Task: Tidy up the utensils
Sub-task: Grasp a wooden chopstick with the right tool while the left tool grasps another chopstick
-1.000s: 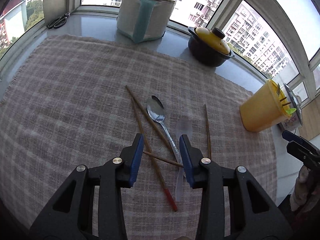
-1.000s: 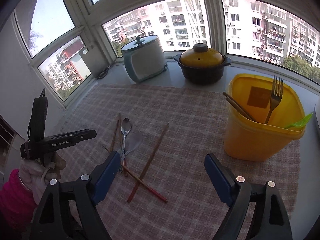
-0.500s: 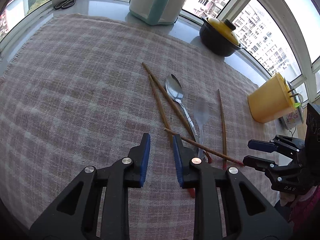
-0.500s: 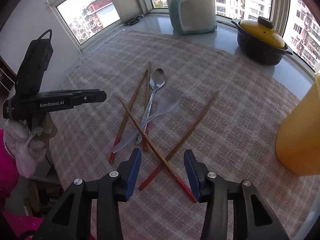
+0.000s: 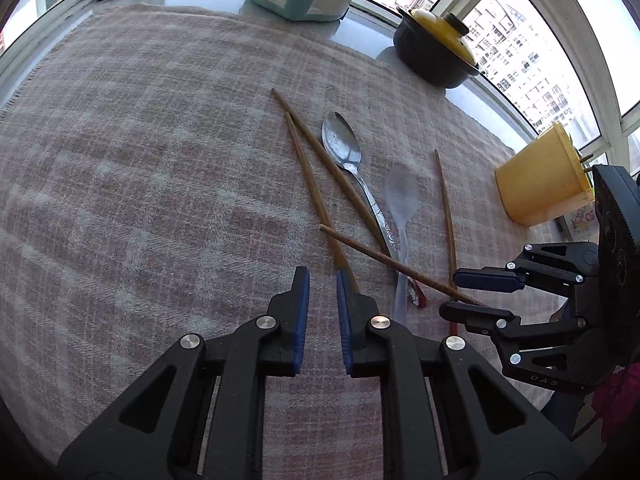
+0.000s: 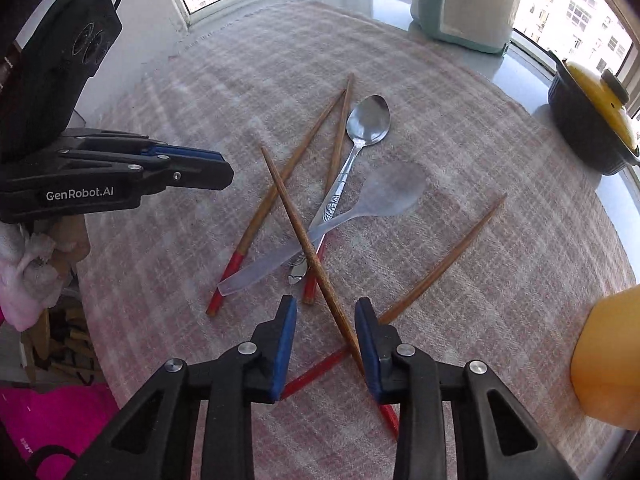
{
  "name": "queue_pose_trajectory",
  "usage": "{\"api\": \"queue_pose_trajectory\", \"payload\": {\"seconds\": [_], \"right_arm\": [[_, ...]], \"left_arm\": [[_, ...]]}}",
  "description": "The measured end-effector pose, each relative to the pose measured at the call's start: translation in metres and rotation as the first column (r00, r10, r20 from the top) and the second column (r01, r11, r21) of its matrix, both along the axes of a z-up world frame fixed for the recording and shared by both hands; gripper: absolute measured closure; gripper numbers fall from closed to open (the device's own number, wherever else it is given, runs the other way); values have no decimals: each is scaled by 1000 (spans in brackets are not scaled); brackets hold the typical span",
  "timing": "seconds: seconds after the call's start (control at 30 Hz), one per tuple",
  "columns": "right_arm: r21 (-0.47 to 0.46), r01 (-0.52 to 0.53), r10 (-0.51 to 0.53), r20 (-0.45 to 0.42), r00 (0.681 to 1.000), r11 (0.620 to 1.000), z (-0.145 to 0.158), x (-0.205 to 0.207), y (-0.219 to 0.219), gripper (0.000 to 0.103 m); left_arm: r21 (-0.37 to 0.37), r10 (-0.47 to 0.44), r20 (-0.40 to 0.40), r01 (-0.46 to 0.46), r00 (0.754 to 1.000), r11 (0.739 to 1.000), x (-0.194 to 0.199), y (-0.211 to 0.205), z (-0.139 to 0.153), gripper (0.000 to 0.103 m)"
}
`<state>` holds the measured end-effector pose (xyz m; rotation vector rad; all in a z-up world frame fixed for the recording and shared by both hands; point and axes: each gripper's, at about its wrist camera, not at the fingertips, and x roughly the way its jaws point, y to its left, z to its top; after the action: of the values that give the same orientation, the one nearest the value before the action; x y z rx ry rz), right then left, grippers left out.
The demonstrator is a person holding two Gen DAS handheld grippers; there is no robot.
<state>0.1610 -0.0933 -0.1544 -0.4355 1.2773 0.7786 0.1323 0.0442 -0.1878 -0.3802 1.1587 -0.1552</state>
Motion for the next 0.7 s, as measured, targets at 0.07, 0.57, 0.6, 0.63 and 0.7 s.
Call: {"api": "queue_pose_trajectory", "payload": {"seconds": [0.07, 0.57, 0.6, 0.63, 0.7], "right_arm": [[-16, -9, 9, 4, 1000, 1000, -3, 1, 3, 77], [10, 32, -32, -17, 999, 999, -9, 11, -6, 92], [10, 35, -35, -18, 999, 999, -9, 12, -6, 93], [11, 40, -40, -19, 999, 999, -9, 13, -6, 93], [17, 48, -48, -26, 999, 999, -8, 17, -8, 93]], "left_arm": [[0, -4, -1, 4, 1000, 1000, 3, -3, -1, 91], [25, -11, -23, 12, 1000, 1000, 22, -15, -10, 91], [26, -11, -23, 12, 1000, 1000, 23, -15, -9, 91], [26, -12, -23, 12, 1000, 1000, 23, -15, -9, 91], [28, -11, -25, 11, 1000, 1000, 24, -15, -10, 91]]}}
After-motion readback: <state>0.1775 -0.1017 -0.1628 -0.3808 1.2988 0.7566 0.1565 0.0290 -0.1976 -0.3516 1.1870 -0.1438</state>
